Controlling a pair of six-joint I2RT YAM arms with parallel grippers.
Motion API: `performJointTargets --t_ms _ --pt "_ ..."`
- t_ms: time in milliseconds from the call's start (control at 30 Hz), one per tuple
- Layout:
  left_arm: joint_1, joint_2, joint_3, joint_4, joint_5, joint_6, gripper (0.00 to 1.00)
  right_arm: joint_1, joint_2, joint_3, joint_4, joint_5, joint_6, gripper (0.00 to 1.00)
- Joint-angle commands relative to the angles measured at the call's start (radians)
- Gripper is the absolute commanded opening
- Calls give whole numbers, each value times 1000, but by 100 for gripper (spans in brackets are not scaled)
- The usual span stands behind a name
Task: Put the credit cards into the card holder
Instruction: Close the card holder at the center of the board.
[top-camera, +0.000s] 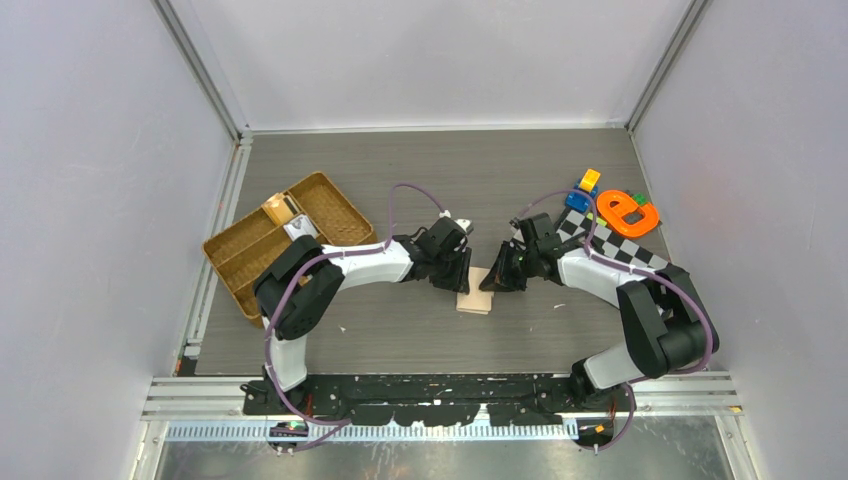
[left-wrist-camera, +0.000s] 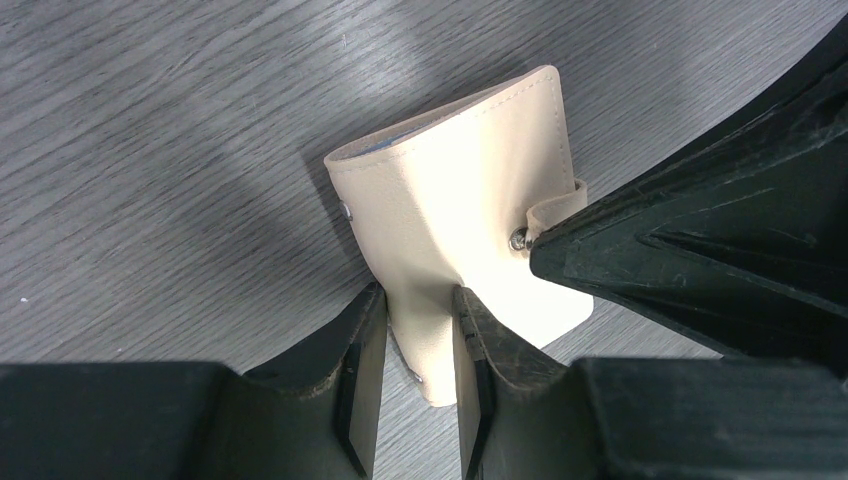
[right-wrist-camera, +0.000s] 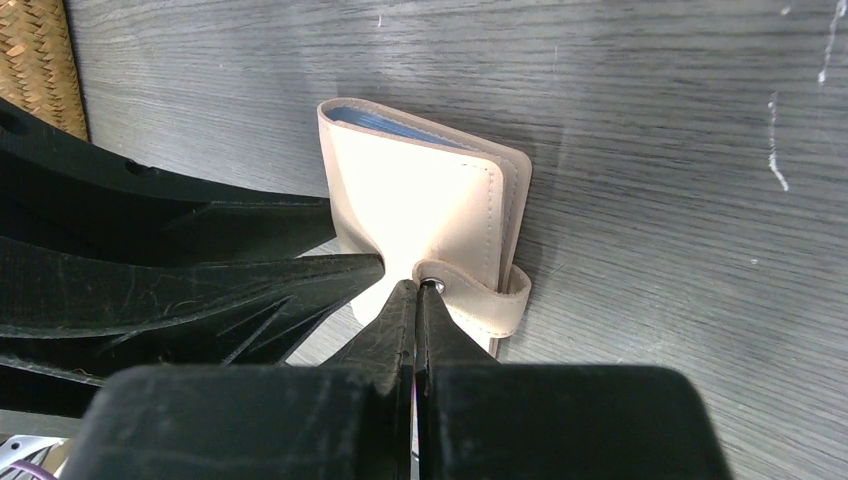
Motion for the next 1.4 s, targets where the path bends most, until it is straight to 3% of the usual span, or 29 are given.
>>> performJointTargets --t_ms 0,400,700,1067,1367 --pt "-10 56 -30 -95 -57 28 29 5 22 4 59 6 9 0" --pt "-10 54 -30 -100 -59 28 29 7 44 -11 43 23 4 1" --pt "-9 50 -31 -101 -62 29 29 7 79 15 -82 165 5 0" --pt "-10 49 -32 -99 -59 30 29 36 125 48 -97 209 16 0" --pt "-10 45 -31 -99 -59 30 29 80 177 89 -189 335 24 1"
